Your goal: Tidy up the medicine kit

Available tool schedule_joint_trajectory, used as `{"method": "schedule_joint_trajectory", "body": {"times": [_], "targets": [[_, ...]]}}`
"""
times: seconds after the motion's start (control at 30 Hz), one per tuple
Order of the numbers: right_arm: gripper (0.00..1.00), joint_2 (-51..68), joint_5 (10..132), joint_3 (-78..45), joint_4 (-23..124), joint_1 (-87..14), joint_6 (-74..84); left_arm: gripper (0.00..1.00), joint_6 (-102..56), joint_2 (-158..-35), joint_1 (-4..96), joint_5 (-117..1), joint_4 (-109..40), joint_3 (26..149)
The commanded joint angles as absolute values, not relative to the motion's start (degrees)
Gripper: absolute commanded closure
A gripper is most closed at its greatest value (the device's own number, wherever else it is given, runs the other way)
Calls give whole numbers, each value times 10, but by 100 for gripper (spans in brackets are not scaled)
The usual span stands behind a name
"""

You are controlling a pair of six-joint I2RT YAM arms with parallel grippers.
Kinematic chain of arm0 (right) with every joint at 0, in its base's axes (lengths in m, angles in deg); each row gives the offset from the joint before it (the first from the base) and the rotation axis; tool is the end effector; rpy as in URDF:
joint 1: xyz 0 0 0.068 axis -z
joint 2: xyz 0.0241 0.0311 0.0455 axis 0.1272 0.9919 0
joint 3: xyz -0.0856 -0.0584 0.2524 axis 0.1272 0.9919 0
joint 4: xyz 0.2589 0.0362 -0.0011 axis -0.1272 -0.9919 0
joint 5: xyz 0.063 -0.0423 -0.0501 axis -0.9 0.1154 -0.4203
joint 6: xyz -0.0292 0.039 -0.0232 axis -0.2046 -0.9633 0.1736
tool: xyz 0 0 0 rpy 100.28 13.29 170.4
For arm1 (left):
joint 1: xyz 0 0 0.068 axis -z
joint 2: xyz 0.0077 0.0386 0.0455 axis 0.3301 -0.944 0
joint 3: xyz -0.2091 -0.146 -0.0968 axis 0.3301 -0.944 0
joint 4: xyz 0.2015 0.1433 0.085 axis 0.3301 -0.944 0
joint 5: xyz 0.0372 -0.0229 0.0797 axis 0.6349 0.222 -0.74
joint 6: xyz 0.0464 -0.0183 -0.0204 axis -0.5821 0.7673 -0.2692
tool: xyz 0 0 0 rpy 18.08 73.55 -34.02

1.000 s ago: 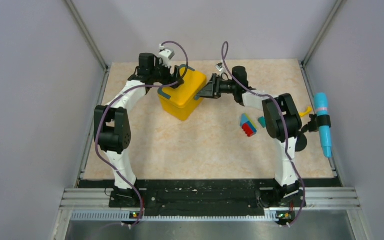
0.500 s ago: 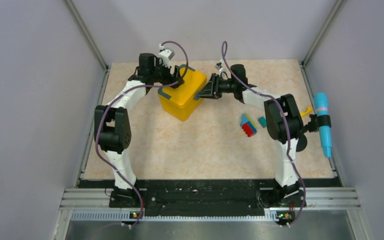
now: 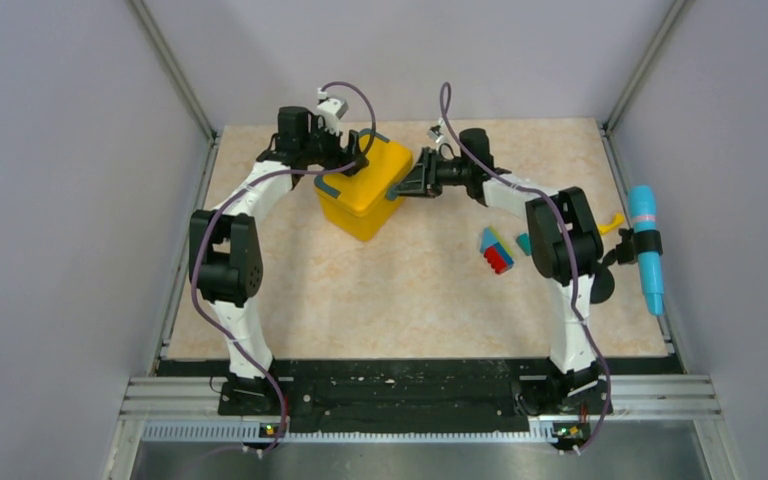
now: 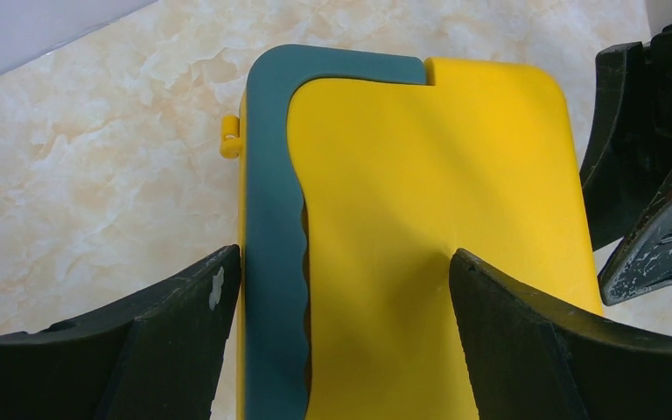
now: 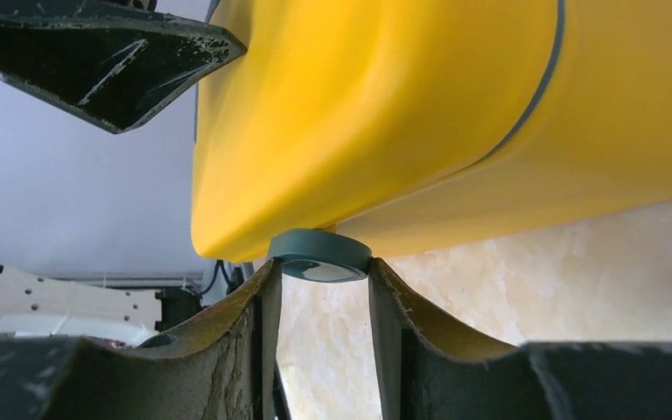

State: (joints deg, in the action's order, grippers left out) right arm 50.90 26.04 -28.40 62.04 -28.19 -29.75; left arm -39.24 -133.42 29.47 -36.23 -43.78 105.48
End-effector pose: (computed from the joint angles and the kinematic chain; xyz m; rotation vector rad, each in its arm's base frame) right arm 0.4436 0.1997 0.1940 -0.2720 2.1875 1.5816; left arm 0.4489 -0.0989 0.2707 0.5821 1.9798 -0.6062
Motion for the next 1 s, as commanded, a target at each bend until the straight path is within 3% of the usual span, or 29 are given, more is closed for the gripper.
{"method": "schedule_joint_trajectory", "body": {"times": [0.0,0.67,0.97], "targets": [[59,553,271,-285,705,-300,-290,10,-403,-1375,310,-353,-518,1040],[52,588,261,-281,749,-295,-292,9,-378,-1393,310,-341,-511,1062],[43,543,264,-262,686,-281,-215,10,-362,-1382,311,-327,-492,1068]]}}
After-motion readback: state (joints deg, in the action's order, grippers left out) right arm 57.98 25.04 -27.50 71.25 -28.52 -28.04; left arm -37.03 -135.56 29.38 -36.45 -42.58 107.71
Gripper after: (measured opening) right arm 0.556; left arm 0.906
